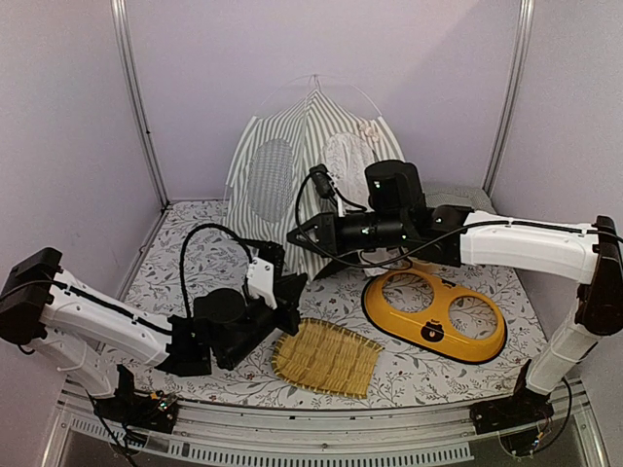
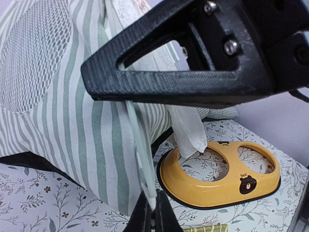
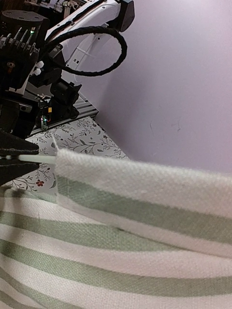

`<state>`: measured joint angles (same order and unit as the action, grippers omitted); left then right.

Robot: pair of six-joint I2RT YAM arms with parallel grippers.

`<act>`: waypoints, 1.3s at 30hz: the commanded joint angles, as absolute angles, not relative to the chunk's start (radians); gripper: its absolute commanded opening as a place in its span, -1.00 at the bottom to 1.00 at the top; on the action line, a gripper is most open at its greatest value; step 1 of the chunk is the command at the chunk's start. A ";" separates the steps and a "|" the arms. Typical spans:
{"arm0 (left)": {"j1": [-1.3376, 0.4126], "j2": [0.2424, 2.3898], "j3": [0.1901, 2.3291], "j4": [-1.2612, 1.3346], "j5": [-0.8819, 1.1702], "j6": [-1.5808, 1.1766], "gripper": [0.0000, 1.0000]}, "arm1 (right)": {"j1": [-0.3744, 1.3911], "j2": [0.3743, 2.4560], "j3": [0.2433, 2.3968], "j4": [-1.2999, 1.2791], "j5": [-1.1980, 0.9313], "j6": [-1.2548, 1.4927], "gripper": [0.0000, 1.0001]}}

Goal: Set up the pet tent

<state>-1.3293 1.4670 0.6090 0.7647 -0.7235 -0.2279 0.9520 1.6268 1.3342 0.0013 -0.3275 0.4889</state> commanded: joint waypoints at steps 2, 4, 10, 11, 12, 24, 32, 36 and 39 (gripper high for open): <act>-1.414 1.512 0.566 0.561 -0.628 -0.216 -1.00 | 0.854 1.582 1.439 0.319 -0.164 0.464 -1.00; -1.414 1.513 0.565 0.560 -0.629 -0.216 -1.00 | 0.849 1.582 1.439 0.319 -0.163 0.464 -1.00; -1.414 1.511 0.567 0.559 -0.629 -0.216 -1.00 | 0.841 1.584 1.443 0.325 -0.167 0.465 -1.00; -1.414 1.511 0.567 0.559 -0.630 -0.216 -1.00 | 0.841 1.586 1.444 0.325 -0.168 0.465 -1.00; -1.414 1.511 0.567 0.559 -0.629 -0.215 -1.00 | 0.840 1.587 1.446 0.325 -0.170 0.465 -1.00; -1.423 1.511 0.570 0.554 -0.629 -0.212 -1.00 | 0.832 1.604 1.469 0.324 -0.167 0.464 -1.00; -1.429 1.509 0.571 0.552 -0.634 -0.213 -1.00 | 0.823 1.621 1.486 0.322 -0.174 0.463 -1.00; -1.429 1.506 0.568 0.551 -0.637 -0.218 -1.00 | 0.819 1.622 1.484 0.322 -0.172 0.465 -1.00; -1.431 1.504 0.567 0.551 -0.640 -0.220 -1.00 | 0.817 1.624 1.482 0.322 -0.177 0.465 -1.00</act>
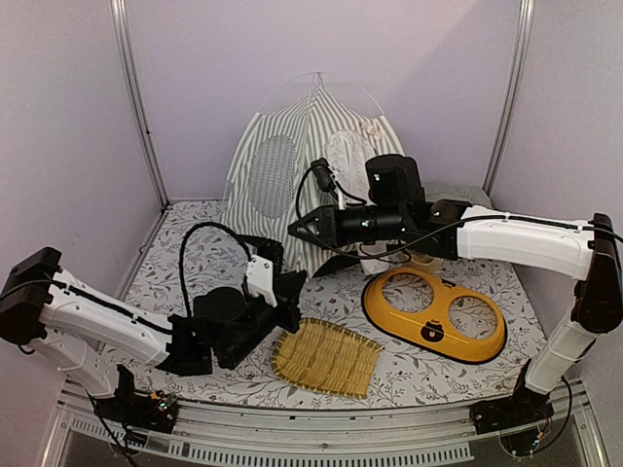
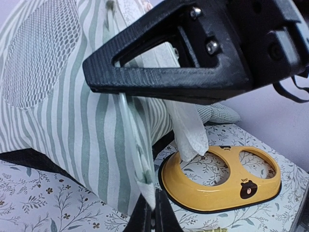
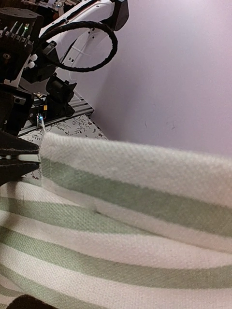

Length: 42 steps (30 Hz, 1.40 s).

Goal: Set up the pet tent

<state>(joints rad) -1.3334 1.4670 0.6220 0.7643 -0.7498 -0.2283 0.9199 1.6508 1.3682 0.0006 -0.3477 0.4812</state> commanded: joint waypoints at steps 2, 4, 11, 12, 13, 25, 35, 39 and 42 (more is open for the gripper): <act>-1.431 1.500 0.567 0.548 -0.642 -0.226 -1.00 | 0.816 1.624 1.477 0.322 -0.177 0.465 -1.00; -1.431 1.490 0.562 0.549 -0.643 -0.231 -1.00 | 0.818 1.624 1.469 0.322 -0.177 0.465 -1.00; -1.421 1.445 0.561 0.544 -0.631 -0.263 -1.00 | 0.818 1.623 1.433 0.324 -0.209 0.465 -1.00; -1.418 1.437 0.562 0.542 -0.629 -0.267 -1.00 | 0.821 1.623 1.429 0.323 -0.211 0.465 -1.00; -1.414 1.430 0.562 0.540 -0.623 -0.269 -1.00 | 0.823 1.621 1.424 0.322 -0.212 0.464 -1.00; -1.345 1.380 0.566 0.508 -0.583 -0.295 -1.00 | 0.861 1.586 1.368 0.302 -0.221 0.454 -1.00; -1.333 1.413 0.585 0.481 -0.603 -0.316 -1.00 | 0.889 1.589 1.367 0.301 -0.239 0.463 -1.00; -1.316 1.438 0.610 0.428 -0.622 -0.348 -1.00 | 0.898 1.588 1.363 0.301 -0.239 0.465 -1.00; -1.314 1.442 0.613 0.416 -0.624 -0.356 -1.00 | 0.899 1.584 1.359 0.290 -0.215 0.455 -1.00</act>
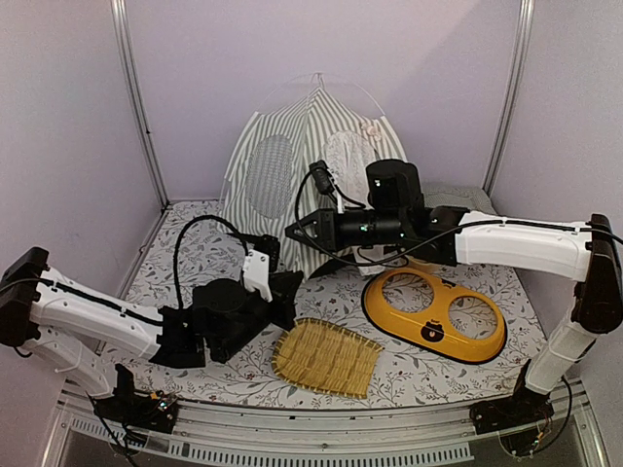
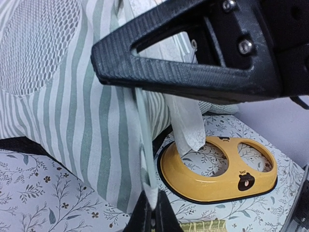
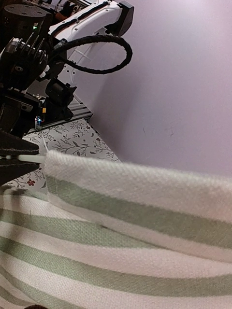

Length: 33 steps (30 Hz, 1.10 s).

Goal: Set up the pet tent

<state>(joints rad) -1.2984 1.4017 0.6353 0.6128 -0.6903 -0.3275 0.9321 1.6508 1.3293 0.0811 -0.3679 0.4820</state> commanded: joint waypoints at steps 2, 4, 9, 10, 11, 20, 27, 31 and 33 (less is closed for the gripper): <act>-1.315 1.430 0.604 0.424 -0.621 -0.357 -1.00 | 0.899 1.580 1.356 0.273 -0.184 0.442 -1.00; -1.314 1.416 0.594 0.435 -0.621 -0.354 -1.00 | 0.897 1.579 1.355 0.260 -0.160 0.426 -1.00; -1.318 1.389 0.577 0.472 -0.595 -0.310 -1.00 | 0.886 1.590 1.361 0.251 -0.140 0.406 -1.00; -1.320 1.388 0.577 0.475 -0.591 -0.302 -1.00 | 0.883 1.595 1.366 0.251 -0.142 0.405 -1.00; -1.322 1.388 0.578 0.478 -0.588 -0.297 -1.00 | 0.882 1.599 1.372 0.252 -0.142 0.406 -1.00; -1.310 1.369 0.584 0.463 -0.582 -0.325 -1.00 | 0.904 1.645 1.403 0.242 -0.190 0.418 -1.00; -1.281 1.327 0.607 0.423 -0.531 -0.339 -1.00 | 0.935 1.652 1.357 0.223 -0.149 0.393 -1.00; -1.254 1.317 0.630 0.389 -0.503 -0.356 -1.00 | 0.962 1.660 1.339 0.223 -0.143 0.397 -1.00; -1.236 1.306 0.635 0.379 -0.480 -0.374 -1.00 | 0.982 1.666 1.330 0.221 -0.129 0.389 -1.00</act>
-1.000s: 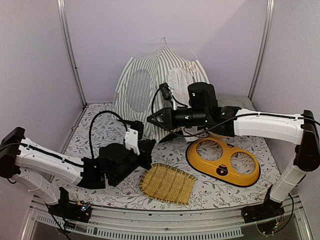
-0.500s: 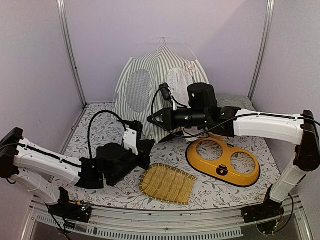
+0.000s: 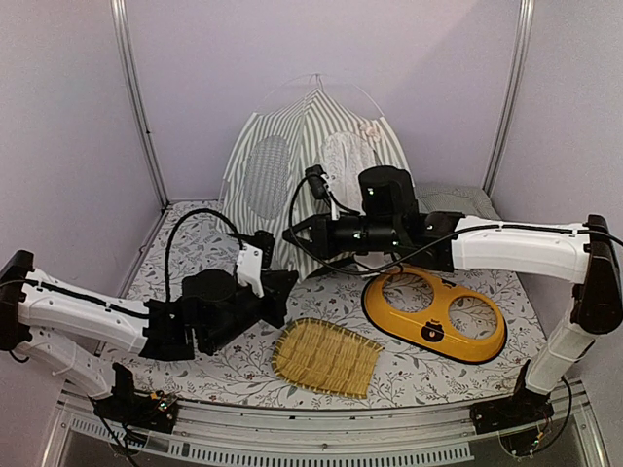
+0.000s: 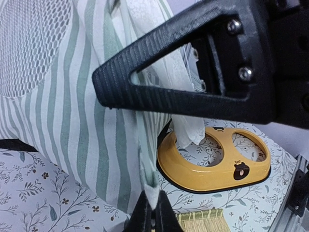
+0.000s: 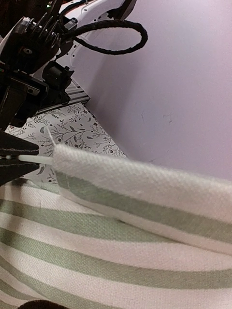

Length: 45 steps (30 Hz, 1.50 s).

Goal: Set up the pet tent

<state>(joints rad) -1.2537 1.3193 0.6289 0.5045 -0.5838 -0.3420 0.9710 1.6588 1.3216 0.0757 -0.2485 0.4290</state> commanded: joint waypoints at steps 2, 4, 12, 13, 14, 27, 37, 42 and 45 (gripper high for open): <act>-1.224 1.291 0.638 0.369 -0.468 -0.384 -1.00 | 0.991 1.671 1.318 0.221 -0.124 0.390 -1.00; -1.216 1.275 0.643 0.357 -0.460 -0.392 -1.00 | 0.998 1.676 1.308 0.222 -0.120 0.395 -1.00; -1.203 1.218 0.637 0.317 -0.480 -0.410 -0.98 | 1.009 1.687 1.284 0.222 -0.096 0.399 -1.00; -1.202 1.210 0.633 0.317 -0.480 -0.411 -0.98 | 1.008 1.687 1.280 0.222 -0.094 0.399 -1.00; -1.202 1.200 0.629 0.316 -0.484 -0.412 -0.98 | 1.009 1.688 1.275 0.222 -0.092 0.399 -1.00; -1.196 1.145 0.606 0.303 -0.511 -0.413 -0.96 | 1.010 1.713 1.262 0.224 -0.098 0.409 -1.00; -1.190 1.138 0.619 0.304 -0.506 -0.401 -0.96 | 1.012 1.737 1.252 0.225 -0.099 0.415 -1.00; -1.190 1.134 0.635 0.305 -0.498 -0.389 -0.96 | 1.017 1.751 1.249 0.227 -0.094 0.416 -1.00; -1.188 1.129 0.638 0.308 -0.498 -0.383 -0.96 | 1.017 1.756 1.248 0.229 -0.096 0.417 -1.00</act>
